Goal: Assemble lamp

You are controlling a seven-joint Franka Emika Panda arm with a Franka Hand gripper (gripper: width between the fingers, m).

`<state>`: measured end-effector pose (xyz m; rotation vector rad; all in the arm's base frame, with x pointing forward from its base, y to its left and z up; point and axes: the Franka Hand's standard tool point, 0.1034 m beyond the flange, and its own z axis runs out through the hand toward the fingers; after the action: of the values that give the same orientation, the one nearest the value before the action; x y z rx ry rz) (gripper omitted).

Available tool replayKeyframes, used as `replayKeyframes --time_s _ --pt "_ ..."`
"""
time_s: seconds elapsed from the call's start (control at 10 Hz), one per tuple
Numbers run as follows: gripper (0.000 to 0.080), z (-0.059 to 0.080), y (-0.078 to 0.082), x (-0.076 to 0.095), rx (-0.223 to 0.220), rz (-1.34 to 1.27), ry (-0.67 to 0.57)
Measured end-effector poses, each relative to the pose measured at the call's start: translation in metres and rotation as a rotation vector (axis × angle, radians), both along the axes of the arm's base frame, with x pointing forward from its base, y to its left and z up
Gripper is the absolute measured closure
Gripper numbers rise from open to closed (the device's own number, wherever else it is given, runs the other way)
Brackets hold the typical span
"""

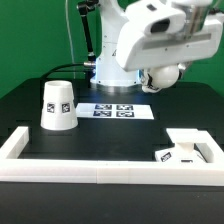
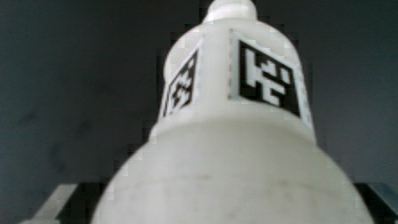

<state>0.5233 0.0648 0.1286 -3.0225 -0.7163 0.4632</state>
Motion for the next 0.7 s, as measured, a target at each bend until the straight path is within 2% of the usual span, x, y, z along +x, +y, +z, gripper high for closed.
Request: replayKeyframes --time_s 0.2,0.3,0.4,0.7 --pt "0.0223 -0.003 -0.003 0.001 0.046 -0.017 -0.137" --pt "0.0223 -0.015 0.000 0.000 0.060 -0.018 -0.209" --pt "0.0223 -0.016 0.001 0.004 0.079 -0.020 -0.262" --pt "0.0223 0.000 -0.001 0.032 0.122 -0.034 -0.450"
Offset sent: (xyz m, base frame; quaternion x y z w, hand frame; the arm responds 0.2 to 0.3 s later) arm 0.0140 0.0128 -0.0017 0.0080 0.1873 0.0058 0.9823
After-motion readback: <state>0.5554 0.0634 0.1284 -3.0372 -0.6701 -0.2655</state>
